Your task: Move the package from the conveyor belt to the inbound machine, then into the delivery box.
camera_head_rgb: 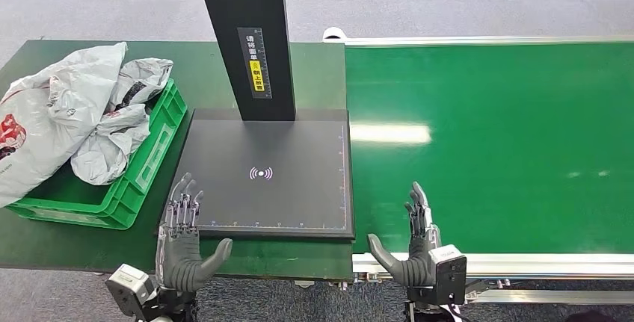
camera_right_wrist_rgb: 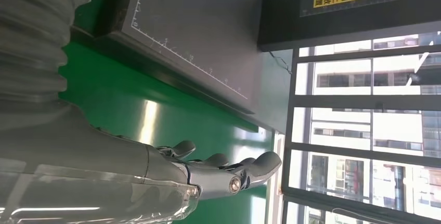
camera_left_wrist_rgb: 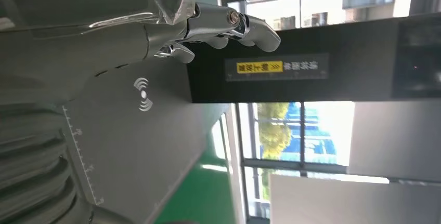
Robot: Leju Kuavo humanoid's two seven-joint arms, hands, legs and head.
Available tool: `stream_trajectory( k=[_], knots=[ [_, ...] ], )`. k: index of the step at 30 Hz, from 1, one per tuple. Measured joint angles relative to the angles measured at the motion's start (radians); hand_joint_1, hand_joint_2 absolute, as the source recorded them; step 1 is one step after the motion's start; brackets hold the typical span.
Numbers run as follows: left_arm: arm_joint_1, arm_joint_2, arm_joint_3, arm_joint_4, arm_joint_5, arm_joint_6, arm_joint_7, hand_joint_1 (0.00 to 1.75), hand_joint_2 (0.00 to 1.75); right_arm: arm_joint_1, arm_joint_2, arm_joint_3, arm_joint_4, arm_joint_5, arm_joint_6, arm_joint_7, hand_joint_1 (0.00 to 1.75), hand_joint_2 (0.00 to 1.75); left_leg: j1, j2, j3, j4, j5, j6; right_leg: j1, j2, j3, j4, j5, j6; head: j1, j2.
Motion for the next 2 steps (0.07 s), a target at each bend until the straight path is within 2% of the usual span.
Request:
stream_trajectory(
  k=[2],
  knots=[
    [-0.001, 0.002, -0.003, 0.003, -0.006, 0.015, 0.009, 0.0, 1.75, 0.002, -0.002, -0.001, 0.0, 0.006, -0.002, 0.0, 0.0, 1.75, 0.0, 0.0, 0.0, 0.0, 0.0, 0.0, 0.0, 0.0, 0.0, 0.0, 0.0, 0.0, 0.0, 0.0]
  ],
)
